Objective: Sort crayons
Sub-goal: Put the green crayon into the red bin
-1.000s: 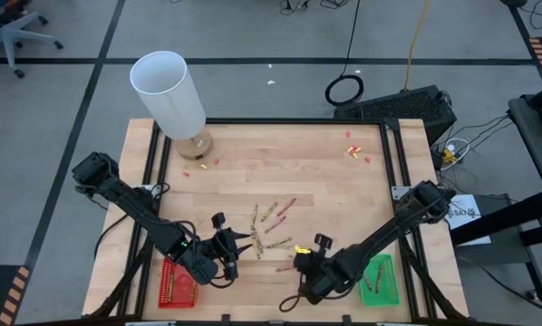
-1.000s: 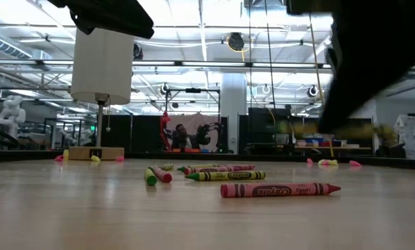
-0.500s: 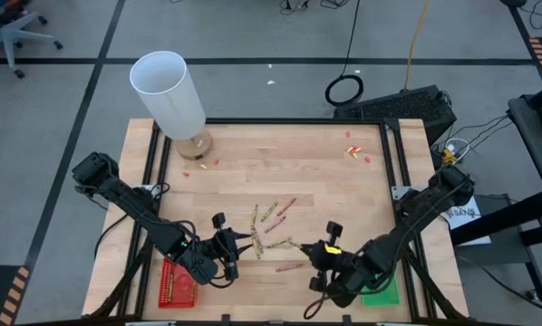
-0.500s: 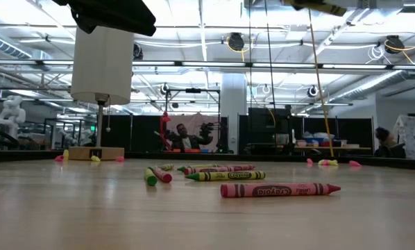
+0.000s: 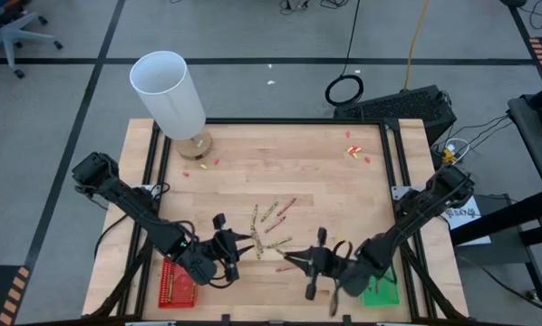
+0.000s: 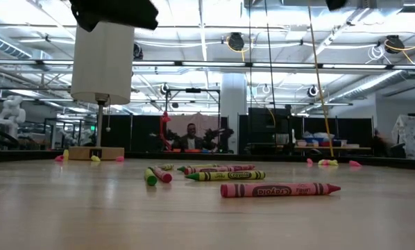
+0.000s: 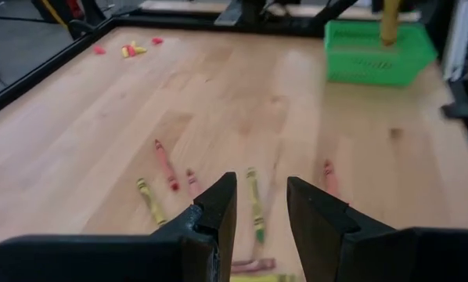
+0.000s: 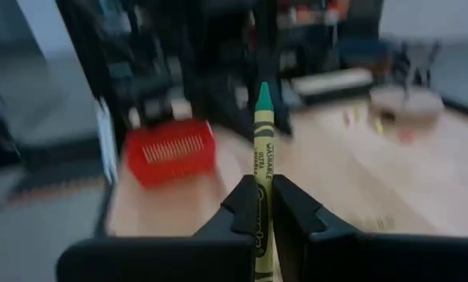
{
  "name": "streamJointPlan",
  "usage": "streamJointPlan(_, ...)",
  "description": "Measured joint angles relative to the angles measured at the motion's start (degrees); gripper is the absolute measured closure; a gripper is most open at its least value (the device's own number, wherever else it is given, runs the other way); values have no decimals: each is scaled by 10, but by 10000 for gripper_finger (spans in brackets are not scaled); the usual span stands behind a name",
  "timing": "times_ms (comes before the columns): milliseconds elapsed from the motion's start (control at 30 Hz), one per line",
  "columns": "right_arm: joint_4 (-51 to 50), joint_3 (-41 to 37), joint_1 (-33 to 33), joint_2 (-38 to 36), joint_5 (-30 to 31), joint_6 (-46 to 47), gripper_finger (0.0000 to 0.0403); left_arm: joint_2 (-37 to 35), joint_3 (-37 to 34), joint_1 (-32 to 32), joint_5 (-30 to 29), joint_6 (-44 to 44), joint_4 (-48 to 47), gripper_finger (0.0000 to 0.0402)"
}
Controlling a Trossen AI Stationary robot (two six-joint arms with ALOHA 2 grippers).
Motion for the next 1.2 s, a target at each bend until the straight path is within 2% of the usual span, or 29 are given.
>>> streamJointPlan(133,201,-42,-15,0,-12,-109,399,0,0,-7,1,16,38,288)
streamJointPlan(267,295,-57,-39,0,-65,-185,399,0,0,-11,1,40,84,288)
streamJointPlan(467,341,-57,-86,0,-159,-243,399,0,0,-7,-3,101,186,288)
streamJointPlan(700,405,-57,-124,0,-259,-294,399,0,0,-9,-5,105,216,288)
streamJointPlan(1000,412,-57,-143,0,-276,-296,399,-18,0,-11,-59,124,217,288)
streamJointPlan(1200,412,-57,-144,0,-276,-302,398,-26,0,-11,-62,149,242,275)
